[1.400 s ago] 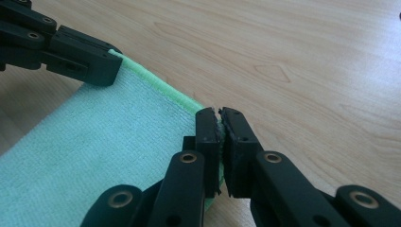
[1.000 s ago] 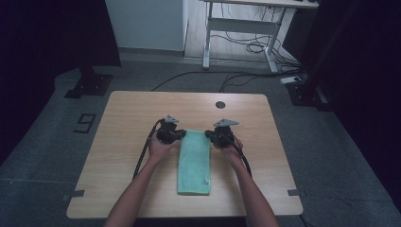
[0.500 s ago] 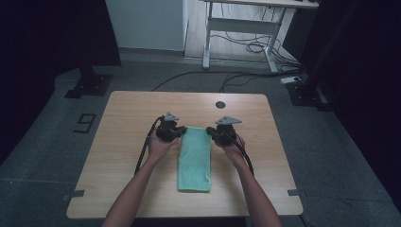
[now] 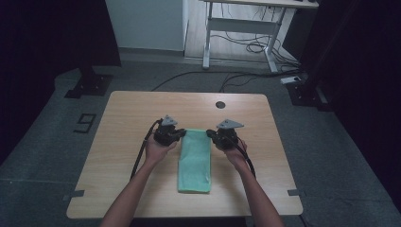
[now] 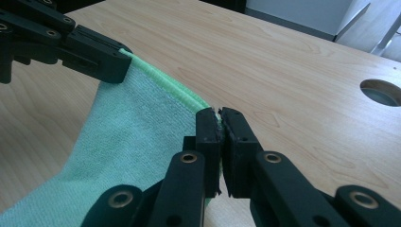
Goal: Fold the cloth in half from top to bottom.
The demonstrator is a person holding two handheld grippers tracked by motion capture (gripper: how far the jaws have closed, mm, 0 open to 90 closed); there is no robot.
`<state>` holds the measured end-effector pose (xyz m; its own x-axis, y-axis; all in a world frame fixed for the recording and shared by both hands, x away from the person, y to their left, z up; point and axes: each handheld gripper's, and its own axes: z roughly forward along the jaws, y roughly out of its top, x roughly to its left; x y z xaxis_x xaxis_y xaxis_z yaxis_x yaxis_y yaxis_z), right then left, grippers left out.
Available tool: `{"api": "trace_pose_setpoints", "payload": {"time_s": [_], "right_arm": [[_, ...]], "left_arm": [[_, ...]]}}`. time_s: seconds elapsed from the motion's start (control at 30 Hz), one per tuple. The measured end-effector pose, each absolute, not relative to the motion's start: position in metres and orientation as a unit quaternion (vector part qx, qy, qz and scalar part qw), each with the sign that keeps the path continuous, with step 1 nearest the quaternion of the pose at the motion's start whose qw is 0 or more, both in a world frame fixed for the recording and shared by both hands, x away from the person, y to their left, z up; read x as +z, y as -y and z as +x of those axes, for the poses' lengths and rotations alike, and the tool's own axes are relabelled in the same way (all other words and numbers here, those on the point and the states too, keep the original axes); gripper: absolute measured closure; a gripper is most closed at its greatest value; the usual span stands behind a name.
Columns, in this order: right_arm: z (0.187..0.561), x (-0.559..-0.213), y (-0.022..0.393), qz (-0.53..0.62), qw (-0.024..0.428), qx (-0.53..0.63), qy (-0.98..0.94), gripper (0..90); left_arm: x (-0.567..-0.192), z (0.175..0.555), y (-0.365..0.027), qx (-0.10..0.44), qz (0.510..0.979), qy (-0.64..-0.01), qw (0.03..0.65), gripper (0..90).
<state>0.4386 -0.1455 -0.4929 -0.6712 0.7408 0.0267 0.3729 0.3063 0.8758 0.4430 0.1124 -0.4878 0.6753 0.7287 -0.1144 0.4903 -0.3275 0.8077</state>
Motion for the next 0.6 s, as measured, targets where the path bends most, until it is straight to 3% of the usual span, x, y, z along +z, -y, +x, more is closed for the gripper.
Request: {"api": "trace_pose_setpoints", "payload": {"time_s": [0.6], "right_arm": [[0.423, -0.493, 0.15, 0.345, 0.192, 0.476, -0.786, 85.4]], "left_arm": [[-0.484, 0.426, -0.114, 0.143, 0.809, -0.355, 0.445, 85.8]]}}
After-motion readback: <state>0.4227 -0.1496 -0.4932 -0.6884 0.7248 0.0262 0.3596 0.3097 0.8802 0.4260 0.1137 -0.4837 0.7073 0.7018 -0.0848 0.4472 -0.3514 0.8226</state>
